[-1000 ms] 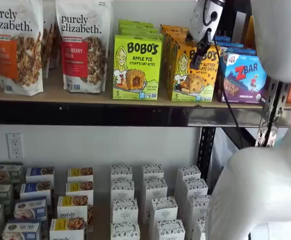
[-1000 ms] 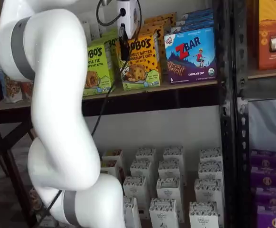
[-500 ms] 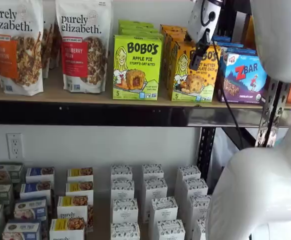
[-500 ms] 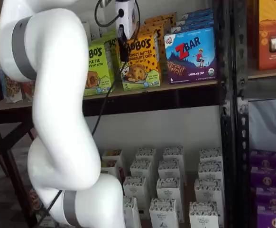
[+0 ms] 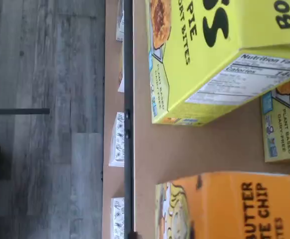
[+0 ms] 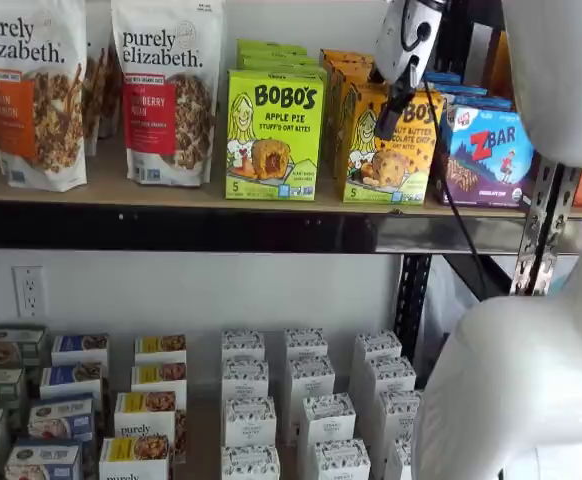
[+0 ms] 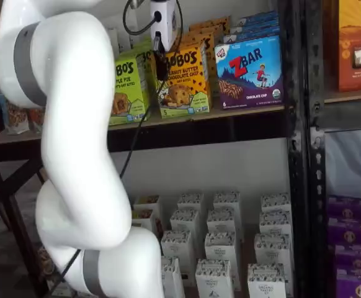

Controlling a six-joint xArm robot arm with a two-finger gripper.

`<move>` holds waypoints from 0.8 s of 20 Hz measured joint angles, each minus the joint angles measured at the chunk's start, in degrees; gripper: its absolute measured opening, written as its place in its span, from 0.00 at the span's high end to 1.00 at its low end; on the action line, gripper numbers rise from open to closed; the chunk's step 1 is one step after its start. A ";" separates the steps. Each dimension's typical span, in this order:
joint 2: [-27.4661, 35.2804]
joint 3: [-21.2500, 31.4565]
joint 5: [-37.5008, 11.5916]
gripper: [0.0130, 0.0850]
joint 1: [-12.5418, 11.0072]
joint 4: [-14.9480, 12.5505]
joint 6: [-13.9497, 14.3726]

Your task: Pick up the orange box on the top shelf, the fifth box from the left

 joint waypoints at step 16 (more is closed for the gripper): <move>-0.43 0.42 -0.21 0.33 0.06 0.29 0.09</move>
